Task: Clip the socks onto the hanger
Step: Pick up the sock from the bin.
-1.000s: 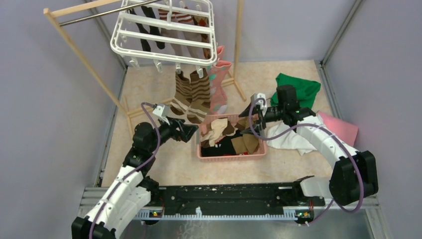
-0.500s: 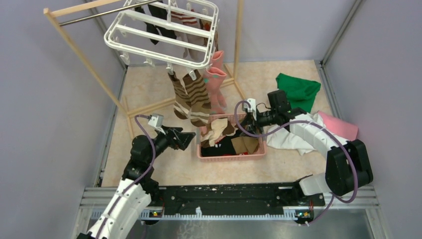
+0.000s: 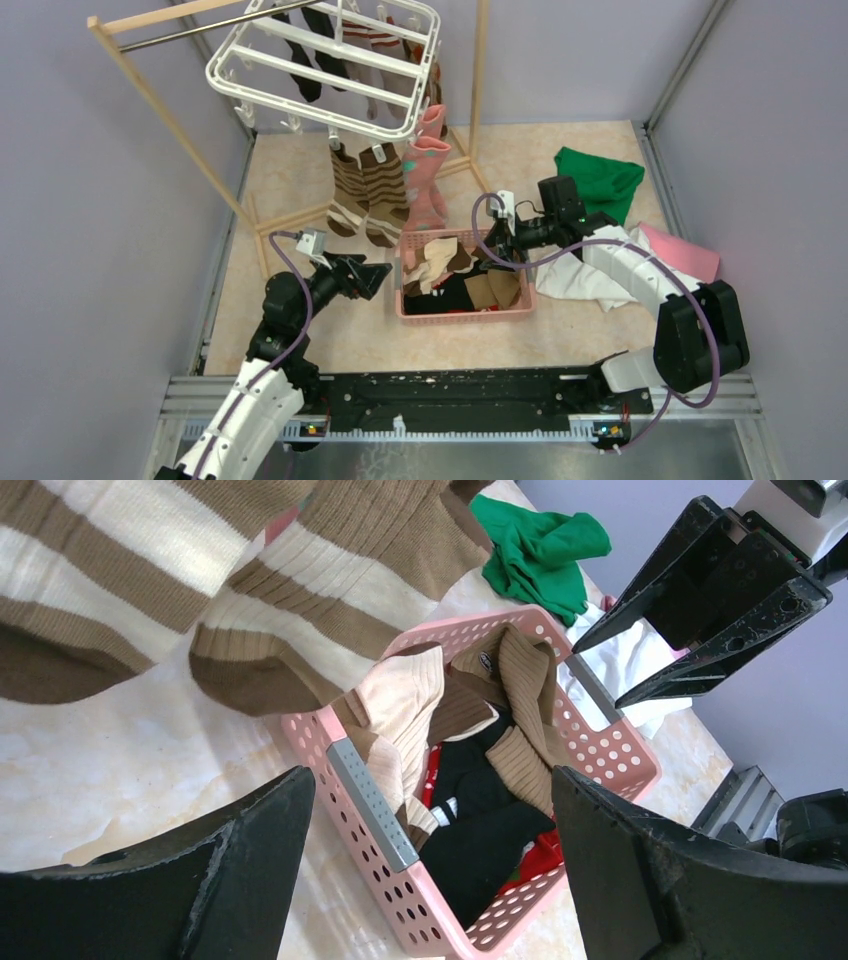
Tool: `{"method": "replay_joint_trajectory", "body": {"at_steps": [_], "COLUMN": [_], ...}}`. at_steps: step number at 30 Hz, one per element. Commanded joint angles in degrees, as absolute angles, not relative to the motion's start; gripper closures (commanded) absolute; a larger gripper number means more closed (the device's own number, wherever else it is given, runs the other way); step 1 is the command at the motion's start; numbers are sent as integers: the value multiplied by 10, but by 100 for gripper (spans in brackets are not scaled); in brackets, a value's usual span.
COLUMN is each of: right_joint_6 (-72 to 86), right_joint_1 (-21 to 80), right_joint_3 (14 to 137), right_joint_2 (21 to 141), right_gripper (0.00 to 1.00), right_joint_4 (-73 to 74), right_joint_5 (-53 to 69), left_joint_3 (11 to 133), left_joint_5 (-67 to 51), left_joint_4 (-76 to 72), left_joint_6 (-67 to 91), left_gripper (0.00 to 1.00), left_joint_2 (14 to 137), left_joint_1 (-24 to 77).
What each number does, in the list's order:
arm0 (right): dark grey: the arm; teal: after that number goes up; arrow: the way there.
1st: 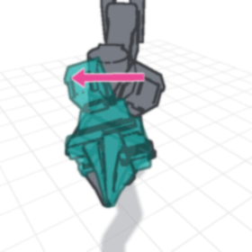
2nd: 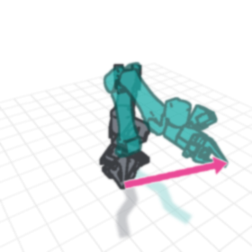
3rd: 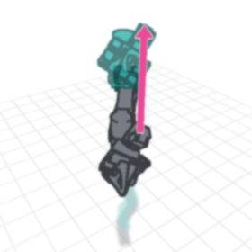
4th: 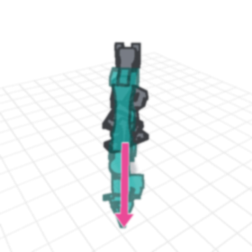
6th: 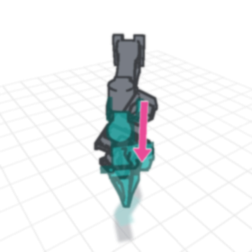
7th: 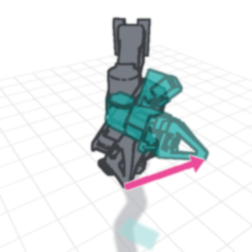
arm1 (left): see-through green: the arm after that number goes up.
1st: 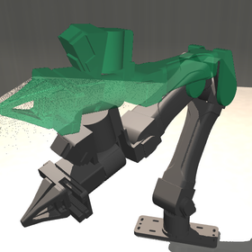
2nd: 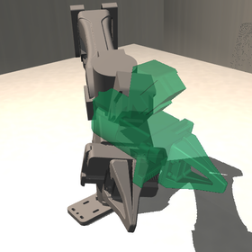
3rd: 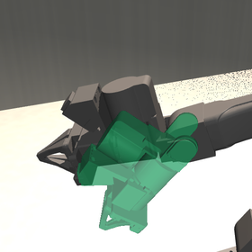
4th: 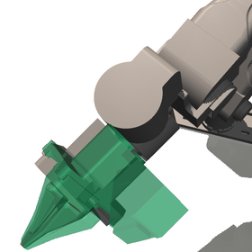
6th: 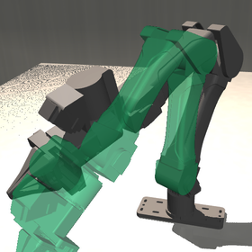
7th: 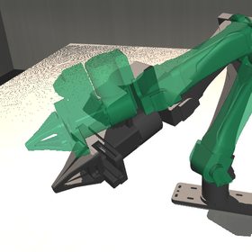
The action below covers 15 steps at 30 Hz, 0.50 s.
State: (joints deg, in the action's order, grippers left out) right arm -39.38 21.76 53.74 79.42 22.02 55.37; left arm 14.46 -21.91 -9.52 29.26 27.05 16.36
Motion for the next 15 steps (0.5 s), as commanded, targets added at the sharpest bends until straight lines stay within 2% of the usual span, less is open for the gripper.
{"method": "replay_joint_trajectory", "body": {"at_steps": [1,8,15], "right_joint_6": [-375,-284,-126], "right_joint_1": [223,223,223], "right_joint_3": [563,579,588], "right_joint_2": [798,817,813], "right_gripper": [47,47,49], "right_joint_4": [212,221,196], "right_joint_5": [555,491,369], "left_joint_3": [154,161,152], "left_joint_5": [-215,-218,-218], "left_joint_4": [-129,-131,-141], "left_joint_6": [288,281,290], "left_gripper": [7,7,6], "left_joint_2": [271,271,269], "left_joint_1": [161,161,161]}}
